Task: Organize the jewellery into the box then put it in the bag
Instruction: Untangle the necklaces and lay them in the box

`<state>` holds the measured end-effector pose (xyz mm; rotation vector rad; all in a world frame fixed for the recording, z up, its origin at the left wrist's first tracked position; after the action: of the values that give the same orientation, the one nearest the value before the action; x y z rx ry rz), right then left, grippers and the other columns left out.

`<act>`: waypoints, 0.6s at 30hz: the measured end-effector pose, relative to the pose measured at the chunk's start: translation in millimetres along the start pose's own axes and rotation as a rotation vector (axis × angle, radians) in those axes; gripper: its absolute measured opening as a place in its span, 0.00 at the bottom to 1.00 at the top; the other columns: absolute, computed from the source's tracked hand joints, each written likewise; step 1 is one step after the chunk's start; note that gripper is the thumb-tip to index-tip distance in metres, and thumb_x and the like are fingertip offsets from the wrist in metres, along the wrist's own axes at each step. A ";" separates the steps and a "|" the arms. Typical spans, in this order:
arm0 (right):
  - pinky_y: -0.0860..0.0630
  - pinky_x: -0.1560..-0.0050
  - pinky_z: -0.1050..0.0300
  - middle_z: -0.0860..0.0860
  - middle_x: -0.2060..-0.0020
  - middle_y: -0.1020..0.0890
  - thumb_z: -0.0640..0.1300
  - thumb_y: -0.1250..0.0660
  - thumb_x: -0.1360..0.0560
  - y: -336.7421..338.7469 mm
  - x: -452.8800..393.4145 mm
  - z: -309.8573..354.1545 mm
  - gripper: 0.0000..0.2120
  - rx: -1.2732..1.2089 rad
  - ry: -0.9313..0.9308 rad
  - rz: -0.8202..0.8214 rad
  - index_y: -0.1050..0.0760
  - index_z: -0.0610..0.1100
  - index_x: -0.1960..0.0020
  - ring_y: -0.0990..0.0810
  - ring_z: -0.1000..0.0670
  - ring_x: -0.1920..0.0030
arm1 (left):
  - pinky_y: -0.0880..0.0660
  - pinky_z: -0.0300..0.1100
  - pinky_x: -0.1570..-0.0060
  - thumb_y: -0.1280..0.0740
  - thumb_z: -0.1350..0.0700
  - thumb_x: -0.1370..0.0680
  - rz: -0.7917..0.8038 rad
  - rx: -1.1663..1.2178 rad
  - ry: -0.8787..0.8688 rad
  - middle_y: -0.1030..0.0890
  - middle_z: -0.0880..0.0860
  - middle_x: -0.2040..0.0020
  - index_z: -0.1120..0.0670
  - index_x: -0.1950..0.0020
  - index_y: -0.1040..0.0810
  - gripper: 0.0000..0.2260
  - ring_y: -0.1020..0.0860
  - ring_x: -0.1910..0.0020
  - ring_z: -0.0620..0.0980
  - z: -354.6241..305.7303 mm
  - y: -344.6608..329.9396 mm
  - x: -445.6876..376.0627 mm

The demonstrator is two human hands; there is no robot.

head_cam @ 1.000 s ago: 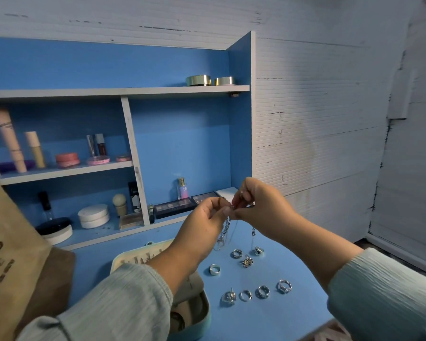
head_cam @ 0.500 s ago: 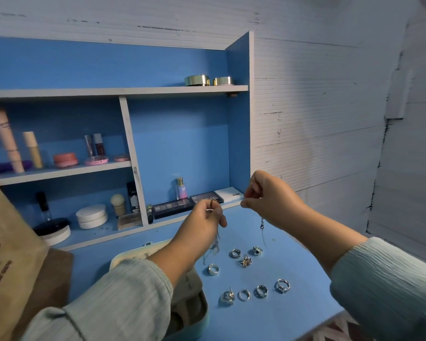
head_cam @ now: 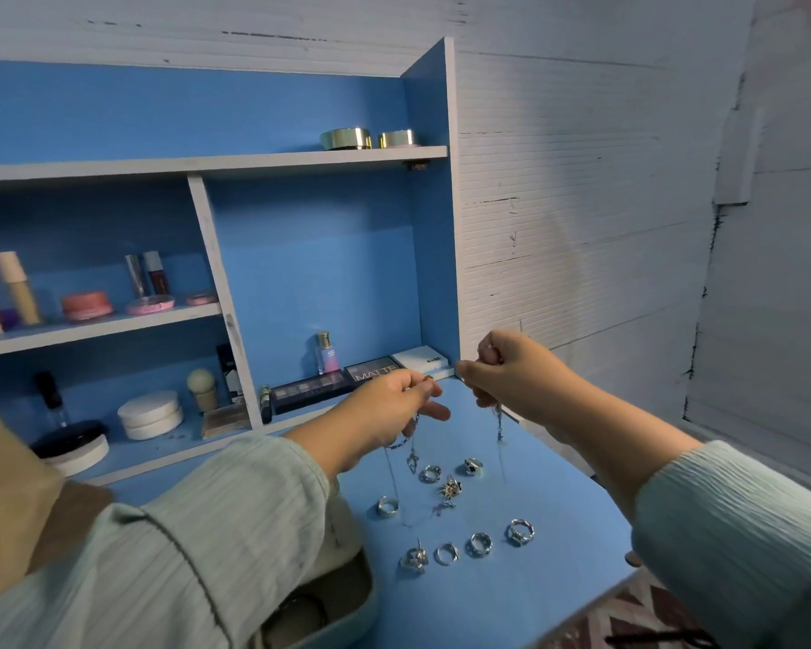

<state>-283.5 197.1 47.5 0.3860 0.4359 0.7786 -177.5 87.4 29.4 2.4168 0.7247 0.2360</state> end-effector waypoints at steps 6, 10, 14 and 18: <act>0.23 0.49 0.42 0.43 0.62 0.24 0.45 0.35 0.25 -0.9 4.4 -12.4 0.16 0.044 -0.018 0.028 0.40 0.46 0.65 0.24 0.48 0.63 | 0.33 0.37 0.68 0.49 0.49 0.17 0.113 -0.262 -0.031 0.19 0.40 0.53 0.45 0.54 0.31 0.10 0.24 0.70 0.41 4.8 -18.4 -11.4; 0.26 0.59 0.50 0.44 0.63 0.26 0.45 0.35 0.25 -0.5 5.4 -19.1 0.15 0.105 -0.025 0.048 0.39 0.46 0.64 0.26 0.48 0.63 | 0.29 0.38 0.61 0.49 0.52 0.17 0.126 -0.362 -0.025 0.20 0.43 0.52 0.45 0.56 0.31 0.11 0.22 0.65 0.43 3.7 -21.7 -19.7; 0.23 0.55 0.45 0.45 0.63 0.27 0.46 0.35 0.25 -0.5 5.9 -20.7 0.14 0.144 -0.025 0.061 0.39 0.46 0.63 0.27 0.48 0.63 | 0.26 0.42 0.50 0.49 0.52 0.17 0.148 -0.438 -0.036 0.18 0.43 0.53 0.46 0.56 0.30 0.11 0.22 0.59 0.44 1.0 -20.1 -26.4; 0.23 0.51 0.44 0.44 0.63 0.26 0.47 0.35 0.25 -1.3 6.4 -19.7 0.15 0.130 -0.014 0.064 0.39 0.46 0.63 0.27 0.49 0.63 | 0.27 0.43 0.46 0.49 0.52 0.17 0.129 -0.533 -0.046 0.18 0.42 0.55 0.45 0.54 0.30 0.10 0.24 0.57 0.42 1.2 -18.5 -31.3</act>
<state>-288.6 204.4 28.7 0.5288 0.4647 0.8114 -211.5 82.0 17.5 1.9510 0.4165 0.3717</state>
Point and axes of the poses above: each hand's wrist, its own x-axis away from the middle knuckle, its own y-axis out of the back of the hand, z = x × y, the point moved 3 cm from there along -x, towards the middle knuckle
